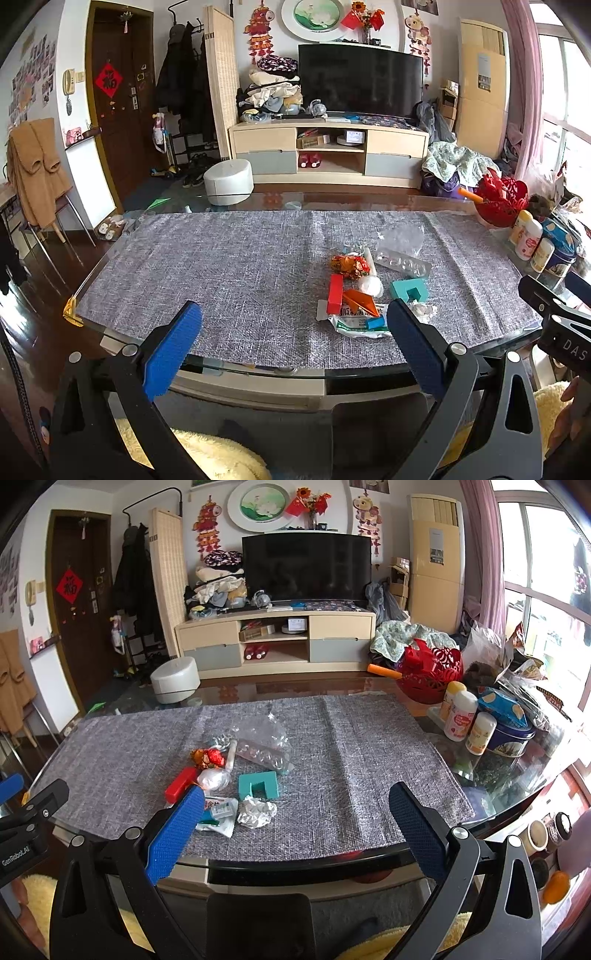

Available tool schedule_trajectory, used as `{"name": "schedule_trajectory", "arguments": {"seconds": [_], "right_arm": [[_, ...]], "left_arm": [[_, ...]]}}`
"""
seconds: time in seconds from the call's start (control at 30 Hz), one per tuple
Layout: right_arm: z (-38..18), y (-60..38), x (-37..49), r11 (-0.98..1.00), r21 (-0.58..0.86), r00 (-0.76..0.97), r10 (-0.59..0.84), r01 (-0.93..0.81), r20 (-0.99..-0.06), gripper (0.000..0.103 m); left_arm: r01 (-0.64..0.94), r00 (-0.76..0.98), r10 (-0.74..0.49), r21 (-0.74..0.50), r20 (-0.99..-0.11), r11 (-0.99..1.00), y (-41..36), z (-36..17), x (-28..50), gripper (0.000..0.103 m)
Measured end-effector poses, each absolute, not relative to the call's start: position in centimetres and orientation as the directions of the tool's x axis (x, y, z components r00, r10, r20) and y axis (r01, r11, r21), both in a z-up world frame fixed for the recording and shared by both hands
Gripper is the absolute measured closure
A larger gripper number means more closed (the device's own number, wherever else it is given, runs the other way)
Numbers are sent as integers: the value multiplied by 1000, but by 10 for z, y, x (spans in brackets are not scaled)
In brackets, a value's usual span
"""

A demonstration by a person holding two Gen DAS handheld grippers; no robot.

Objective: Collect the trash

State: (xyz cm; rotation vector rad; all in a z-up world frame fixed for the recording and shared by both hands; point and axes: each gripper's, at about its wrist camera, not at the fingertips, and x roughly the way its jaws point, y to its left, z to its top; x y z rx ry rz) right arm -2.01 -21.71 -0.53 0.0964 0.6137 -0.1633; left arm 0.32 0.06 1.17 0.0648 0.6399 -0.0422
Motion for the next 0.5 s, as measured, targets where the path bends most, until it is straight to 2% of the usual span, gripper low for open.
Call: {"name": "schedule_trajectory", "arguments": {"seconds": [0.5], "right_arm": [[-4,-213,-20,982,42,808,-126,183,-575,3]], "left_arm": [[56,806,-19,45,-592,997,2,14,-1,8]]}}
